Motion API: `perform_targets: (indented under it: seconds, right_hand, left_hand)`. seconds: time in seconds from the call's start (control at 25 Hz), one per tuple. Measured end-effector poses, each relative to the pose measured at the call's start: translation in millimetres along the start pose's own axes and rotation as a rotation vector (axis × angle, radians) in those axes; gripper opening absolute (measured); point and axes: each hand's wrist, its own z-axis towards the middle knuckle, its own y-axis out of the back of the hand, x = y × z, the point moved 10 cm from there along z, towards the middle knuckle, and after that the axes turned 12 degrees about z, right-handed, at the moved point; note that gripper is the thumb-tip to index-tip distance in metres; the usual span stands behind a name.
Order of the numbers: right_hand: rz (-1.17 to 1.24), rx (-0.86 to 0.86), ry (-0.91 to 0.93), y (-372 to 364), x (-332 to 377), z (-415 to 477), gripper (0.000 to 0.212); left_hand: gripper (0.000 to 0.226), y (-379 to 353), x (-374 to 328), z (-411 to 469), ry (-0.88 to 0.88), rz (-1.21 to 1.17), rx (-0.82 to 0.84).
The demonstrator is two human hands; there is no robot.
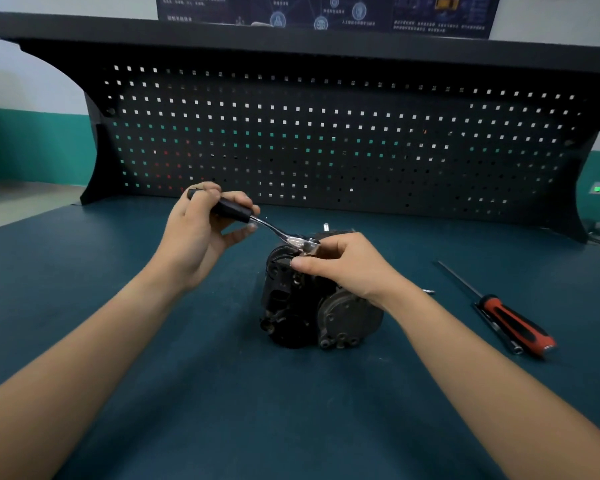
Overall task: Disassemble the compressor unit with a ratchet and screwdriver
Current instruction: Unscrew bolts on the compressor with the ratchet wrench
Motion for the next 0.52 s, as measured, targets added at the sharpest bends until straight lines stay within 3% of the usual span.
perform_targets:
  seconds: [0.16,0.28,0.44,0.52]
  right_hand:
    - [-0.085,-0.083,0.013,-0.4,4.6,0.3,0.037]
    - [-0.242,-0.254,0.048,7.3,5.9,-9.2,0.044]
    - [-0.482,-0.527,0.193,-4.5,16.2,-36.0,0.037]
    - [-0.481,-0.573,0.192,-7.6,15.8,-37.1,0.039]
  left_hand:
    - [0.022,9.8,6.6,-11.3,0.013,-0.028,-0.077]
    - [0.024,16.1,0.7,-26.2,-0.067,-0.013,-0.105]
    - [0.025,19.1,-0.2,-38.5,-0.090,-0.028,-0.122]
    - [0.026,18.5,-0.9,-40.4,-0.088,-0.025,-0.134]
